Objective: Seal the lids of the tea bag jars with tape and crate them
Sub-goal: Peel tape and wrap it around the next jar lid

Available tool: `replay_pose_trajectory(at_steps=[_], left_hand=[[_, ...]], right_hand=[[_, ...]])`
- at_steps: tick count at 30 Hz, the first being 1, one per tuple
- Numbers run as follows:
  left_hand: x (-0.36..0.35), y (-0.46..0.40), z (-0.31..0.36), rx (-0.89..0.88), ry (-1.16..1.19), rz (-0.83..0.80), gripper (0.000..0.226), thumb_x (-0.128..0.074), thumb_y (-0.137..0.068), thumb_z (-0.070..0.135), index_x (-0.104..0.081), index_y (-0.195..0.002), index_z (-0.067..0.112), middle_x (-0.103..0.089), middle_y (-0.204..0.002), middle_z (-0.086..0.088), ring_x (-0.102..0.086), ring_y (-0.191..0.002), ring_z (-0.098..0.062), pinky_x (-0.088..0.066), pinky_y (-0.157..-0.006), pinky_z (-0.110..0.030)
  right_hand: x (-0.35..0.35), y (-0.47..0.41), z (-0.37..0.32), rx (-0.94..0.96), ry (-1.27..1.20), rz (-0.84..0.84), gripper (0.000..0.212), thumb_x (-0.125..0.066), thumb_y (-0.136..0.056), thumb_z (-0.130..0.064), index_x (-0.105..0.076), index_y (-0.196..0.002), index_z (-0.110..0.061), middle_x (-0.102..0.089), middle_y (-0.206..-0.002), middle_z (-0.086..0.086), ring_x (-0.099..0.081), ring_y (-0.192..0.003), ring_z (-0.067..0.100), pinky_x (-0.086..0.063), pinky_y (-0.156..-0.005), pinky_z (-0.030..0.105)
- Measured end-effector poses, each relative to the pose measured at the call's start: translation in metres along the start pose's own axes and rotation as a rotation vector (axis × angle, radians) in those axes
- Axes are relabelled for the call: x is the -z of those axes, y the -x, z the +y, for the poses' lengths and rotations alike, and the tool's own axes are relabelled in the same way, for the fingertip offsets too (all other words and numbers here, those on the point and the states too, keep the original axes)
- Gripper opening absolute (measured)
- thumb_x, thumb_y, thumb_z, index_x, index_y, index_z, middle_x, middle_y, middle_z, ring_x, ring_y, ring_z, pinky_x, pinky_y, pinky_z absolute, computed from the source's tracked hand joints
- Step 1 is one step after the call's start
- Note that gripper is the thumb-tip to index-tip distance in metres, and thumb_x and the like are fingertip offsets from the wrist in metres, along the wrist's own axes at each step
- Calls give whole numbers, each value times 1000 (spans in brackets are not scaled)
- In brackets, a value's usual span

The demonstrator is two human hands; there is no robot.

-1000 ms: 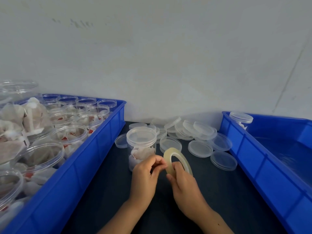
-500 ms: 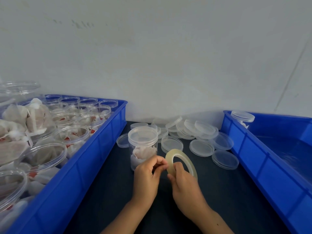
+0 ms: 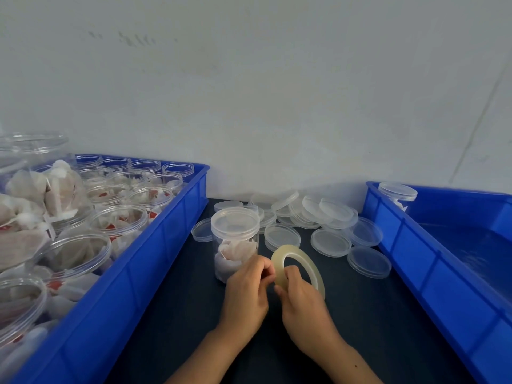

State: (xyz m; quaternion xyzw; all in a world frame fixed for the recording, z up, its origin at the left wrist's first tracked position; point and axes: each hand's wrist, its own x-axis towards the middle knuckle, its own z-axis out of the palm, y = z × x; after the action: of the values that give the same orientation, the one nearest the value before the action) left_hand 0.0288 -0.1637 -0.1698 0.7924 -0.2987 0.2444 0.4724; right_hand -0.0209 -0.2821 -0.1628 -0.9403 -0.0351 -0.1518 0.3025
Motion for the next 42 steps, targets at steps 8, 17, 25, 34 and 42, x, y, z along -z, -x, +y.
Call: replay_pose_trajectory(at_steps=[8,17,25,34,42], left_hand=[[3,-1,0,154,235,11,24,-69,-84,-2,-65,-87,21,-68,-82,9,-66,-83,-4,-51,-75,-13],[2,-1,-2,74,84,24,33,-66,-83,-8,-58,-77,23,-63,-80,15,-62,-79,-4,-47,-71,-9],[2,-1,-3,59,-13,-23,25,-57,-89,-6,-51,-81,17,-54,-81,7,-52,-73,-5,-42,-67,-13],[4,-2,0,-1,-46,50,25,-60,-88,-7,-52,-85,17,-56,-82,10,-59,-77,-11,-48,-73,-25],[9,-3,2,1,140,38,23,-70,-81,-6,-61,-90,14,-62,-88,8,-62,-90,2,-44,-80,-5]], right_hand=[[3,1,1,-10,-42,13,5,-45,-100,-21,-42,-97,-20,-53,-76,-3,-48,-63,11,-39,-57,28],[0,3,4,26,40,-11,9,-44,-101,-23,-36,-98,-25,-49,-72,-8,-48,-61,10,-39,-55,21],[3,3,2,49,31,-42,9,-44,-101,-23,-36,-97,-24,-49,-72,-7,-46,-62,11,-36,-54,23],[13,-3,9,-90,-17,35,15,-46,-100,-27,-40,-88,-22,-51,-71,-3,-46,-60,9,-36,-54,23],[14,1,5,8,-136,-56,8,-49,-99,-26,-47,-91,-26,-53,-74,0,-49,-65,11,-42,-60,30]])
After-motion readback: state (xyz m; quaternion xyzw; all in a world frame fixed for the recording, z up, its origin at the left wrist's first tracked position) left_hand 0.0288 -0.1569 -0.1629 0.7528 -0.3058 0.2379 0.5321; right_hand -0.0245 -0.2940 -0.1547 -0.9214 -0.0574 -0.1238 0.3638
